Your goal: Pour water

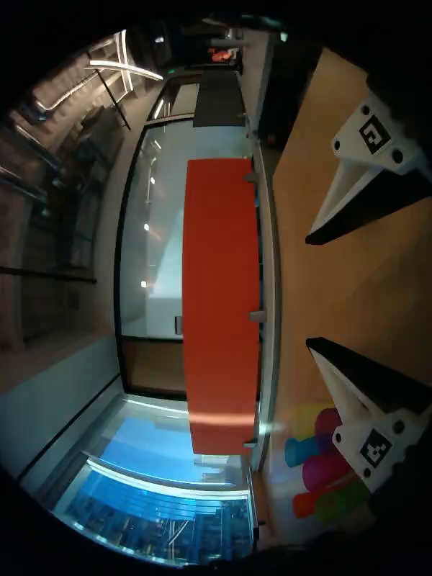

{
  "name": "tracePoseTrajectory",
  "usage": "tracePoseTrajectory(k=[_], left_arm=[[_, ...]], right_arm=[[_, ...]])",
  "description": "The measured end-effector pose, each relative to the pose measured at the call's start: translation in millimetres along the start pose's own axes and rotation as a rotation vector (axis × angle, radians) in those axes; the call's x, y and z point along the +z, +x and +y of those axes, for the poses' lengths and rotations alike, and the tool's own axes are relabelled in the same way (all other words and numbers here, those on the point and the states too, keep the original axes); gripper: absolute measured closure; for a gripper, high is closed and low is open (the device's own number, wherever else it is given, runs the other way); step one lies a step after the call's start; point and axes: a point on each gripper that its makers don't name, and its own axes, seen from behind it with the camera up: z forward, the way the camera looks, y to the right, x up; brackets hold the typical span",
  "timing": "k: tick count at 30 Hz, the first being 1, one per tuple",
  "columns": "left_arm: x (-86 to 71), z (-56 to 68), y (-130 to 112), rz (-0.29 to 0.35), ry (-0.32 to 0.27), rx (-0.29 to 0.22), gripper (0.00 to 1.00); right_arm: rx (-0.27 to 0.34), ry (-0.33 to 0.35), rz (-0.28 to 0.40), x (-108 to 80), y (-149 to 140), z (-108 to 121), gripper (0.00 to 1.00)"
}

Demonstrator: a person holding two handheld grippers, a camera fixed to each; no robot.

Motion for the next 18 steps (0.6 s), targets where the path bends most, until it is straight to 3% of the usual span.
tracePoseTrajectory(k=[18], left_arm=[[0.0, 0.3, -0.1, 0.000, 0.000, 0.000, 0.02]], right_arm=[[-0.004, -0.008, -0.014, 0.0, -3.9, 2.1, 0.00]])
